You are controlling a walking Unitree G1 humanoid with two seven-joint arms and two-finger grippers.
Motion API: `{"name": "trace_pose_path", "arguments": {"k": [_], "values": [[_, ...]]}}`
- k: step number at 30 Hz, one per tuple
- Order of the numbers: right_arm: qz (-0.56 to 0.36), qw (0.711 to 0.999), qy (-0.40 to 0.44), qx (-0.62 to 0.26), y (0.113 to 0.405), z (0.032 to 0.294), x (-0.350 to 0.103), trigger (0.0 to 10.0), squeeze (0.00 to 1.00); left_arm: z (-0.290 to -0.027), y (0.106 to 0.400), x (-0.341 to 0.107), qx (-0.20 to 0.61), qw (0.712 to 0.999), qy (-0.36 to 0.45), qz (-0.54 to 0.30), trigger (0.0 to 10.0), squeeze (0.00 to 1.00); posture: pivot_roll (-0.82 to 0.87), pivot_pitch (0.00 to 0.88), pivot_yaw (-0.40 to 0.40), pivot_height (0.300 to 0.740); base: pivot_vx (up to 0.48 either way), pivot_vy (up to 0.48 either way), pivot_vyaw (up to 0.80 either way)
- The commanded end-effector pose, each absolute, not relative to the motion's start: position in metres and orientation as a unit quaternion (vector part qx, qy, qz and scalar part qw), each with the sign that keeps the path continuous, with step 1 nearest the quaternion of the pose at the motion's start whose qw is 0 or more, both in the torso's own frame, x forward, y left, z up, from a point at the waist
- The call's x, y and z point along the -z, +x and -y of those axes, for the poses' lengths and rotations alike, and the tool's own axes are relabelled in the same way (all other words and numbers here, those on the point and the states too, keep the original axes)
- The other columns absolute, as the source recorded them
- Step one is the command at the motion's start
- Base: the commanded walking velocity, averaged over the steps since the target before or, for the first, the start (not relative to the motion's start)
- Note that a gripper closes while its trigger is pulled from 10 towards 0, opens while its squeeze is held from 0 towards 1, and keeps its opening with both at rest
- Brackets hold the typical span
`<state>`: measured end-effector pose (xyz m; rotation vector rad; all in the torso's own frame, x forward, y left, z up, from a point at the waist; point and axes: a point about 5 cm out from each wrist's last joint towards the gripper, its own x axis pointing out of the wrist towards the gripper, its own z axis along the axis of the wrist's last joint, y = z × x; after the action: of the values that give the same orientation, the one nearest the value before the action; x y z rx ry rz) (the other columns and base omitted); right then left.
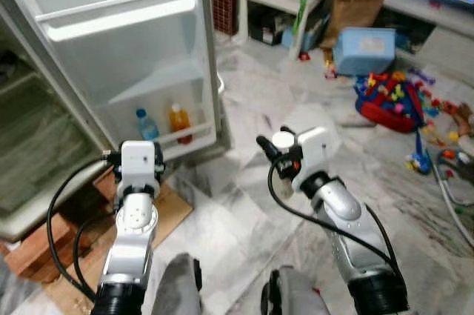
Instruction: Restocking fridge
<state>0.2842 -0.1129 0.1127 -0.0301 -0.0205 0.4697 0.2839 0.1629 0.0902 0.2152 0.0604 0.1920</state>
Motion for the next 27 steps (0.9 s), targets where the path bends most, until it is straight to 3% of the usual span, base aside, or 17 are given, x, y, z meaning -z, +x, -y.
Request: {"name": "trace_pose_path", "arguments": {"k": [1, 12, 24, 27], "values": [[0.037, 0.97, -0.016, -0.241, 0.284, 0.111, -0.125, 10.0, 0.0, -0.163, 0.285, -0.093, -0.096, 0.989, 0.108, -0.025, 10.0, 0.0, -0.02, 0.134, 0.003, 0.74, 0.0, 0.0, 0.0], [0.041, 0.964, -0.015, -0.263, 0.282, 0.105, -0.126, 10.0, 0.0, -0.162, 0.287, -0.094, -0.096, 0.989, 0.106, -0.022, 10.0, 0.0, -0.02, 0.128, 0.002, 0.74, 0.0, 0.0, 0.0], [0.043, 0.961, -0.011, -0.272, 0.28, 0.104, -0.127, 10.0, 0.0, -0.162, 0.288, -0.093, -0.1, 0.99, 0.101, -0.023, 10.0, 0.0, -0.03, 0.129, 0.002, 0.74, 0.285, 0.376, 0.0], [0.052, 0.957, -0.01, -0.286, 0.28, 0.1, -0.131, 10.0, 0.0, -0.162, 0.289, -0.094, -0.109, 0.988, 0.103, -0.024, 10.0, 0.0, -0.03, 0.129, 0.003, 0.74, 0.0, 0.0, 0.0]]}}
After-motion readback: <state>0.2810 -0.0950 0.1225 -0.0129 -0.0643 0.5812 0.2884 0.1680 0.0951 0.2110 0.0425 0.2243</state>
